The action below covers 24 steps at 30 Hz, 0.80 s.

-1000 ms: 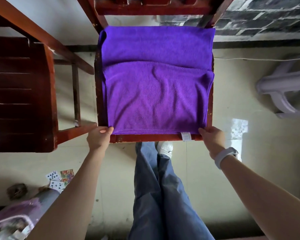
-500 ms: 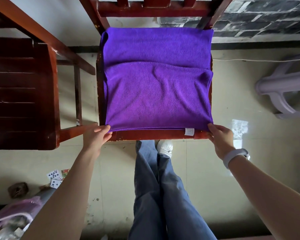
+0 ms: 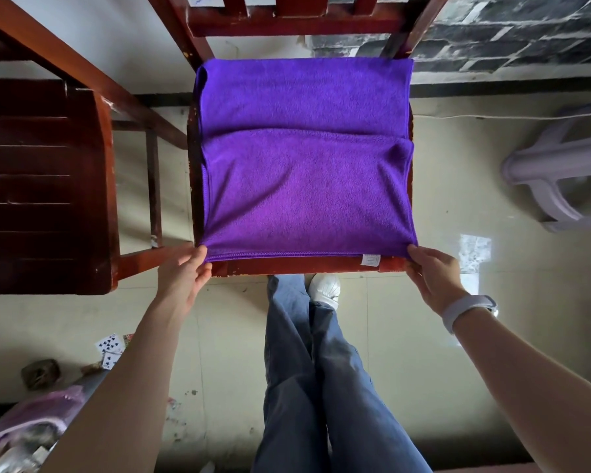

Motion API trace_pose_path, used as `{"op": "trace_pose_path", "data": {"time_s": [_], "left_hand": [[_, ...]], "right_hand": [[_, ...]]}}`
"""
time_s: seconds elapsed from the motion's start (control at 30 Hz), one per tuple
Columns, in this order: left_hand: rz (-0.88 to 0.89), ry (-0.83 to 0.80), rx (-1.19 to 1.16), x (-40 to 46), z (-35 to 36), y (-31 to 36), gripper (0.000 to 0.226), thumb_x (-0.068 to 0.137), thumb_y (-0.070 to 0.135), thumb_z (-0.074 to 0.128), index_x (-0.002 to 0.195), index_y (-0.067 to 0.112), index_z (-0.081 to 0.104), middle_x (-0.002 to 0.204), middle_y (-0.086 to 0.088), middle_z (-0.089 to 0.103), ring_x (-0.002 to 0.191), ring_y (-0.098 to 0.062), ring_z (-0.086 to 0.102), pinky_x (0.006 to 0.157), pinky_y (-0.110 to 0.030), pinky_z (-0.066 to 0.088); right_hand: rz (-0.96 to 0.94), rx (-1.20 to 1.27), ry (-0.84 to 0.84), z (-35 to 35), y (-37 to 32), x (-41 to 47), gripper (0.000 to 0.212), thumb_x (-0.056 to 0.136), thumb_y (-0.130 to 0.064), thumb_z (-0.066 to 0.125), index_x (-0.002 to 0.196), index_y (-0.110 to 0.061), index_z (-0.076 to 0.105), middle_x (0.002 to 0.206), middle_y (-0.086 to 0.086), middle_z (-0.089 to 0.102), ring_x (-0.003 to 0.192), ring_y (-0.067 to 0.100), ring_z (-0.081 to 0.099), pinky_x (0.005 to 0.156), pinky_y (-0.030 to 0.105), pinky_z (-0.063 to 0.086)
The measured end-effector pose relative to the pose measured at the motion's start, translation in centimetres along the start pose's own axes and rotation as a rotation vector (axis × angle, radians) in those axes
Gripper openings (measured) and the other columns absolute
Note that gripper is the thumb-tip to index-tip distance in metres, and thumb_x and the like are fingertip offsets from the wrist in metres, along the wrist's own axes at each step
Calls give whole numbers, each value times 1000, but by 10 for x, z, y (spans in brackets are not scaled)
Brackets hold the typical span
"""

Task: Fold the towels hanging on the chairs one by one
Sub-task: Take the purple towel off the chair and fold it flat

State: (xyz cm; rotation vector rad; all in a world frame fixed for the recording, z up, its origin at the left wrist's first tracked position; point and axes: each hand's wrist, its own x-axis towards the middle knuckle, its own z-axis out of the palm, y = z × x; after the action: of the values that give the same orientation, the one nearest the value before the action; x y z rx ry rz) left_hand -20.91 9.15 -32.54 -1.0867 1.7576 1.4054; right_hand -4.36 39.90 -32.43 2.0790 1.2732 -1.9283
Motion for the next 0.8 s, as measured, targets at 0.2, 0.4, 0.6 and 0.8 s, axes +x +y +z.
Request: {"op": "trace_pose_path", "data": {"time_s": [0.2, 0.4, 0.6, 0.8], "left_hand": [[156, -34, 10, -24, -5, 19, 12, 90, 6, 55, 83, 15, 51, 85, -3, 51, 73, -14, 51, 75, -24, 48], [249, -190, -132, -65, -10, 78, 16, 94, 8, 46, 88, 13, 59, 94, -9, 57, 78, -11, 55, 60, -13, 50], [296, -302, -360, -140, -6, 163, 39, 91, 2, 48, 65, 12, 74, 91, -10, 61, 81, -12, 59, 60, -13, 53], [484, -393, -315, -207, -11, 216, 40, 89, -14, 38, 81, 11, 69, 79, -11, 62, 59, -4, 65, 63, -11, 52]], "right_hand": [[-146, -28, 2, -3, -21, -22, 22, 88, -3, 55, 76, -18, 44, 64, 7, 46, 39, 3, 47, 44, 11, 42], [-321, 43, -83, 1, -85, -67, 20, 89, -5, 52, 72, -14, 55, 58, 0, 50, 49, 6, 44, 50, 9, 42], [-429, 201, -231, -3, -173, -124, 21, 87, 6, 49, 82, -11, 60, 51, -8, 63, 51, 1, 57, 62, 9, 50], [-740, 41, -208, -7, -229, -173, 27, 82, 13, 52, 89, -12, 60, 54, -15, 64, 52, -4, 55, 61, 9, 46]]}}
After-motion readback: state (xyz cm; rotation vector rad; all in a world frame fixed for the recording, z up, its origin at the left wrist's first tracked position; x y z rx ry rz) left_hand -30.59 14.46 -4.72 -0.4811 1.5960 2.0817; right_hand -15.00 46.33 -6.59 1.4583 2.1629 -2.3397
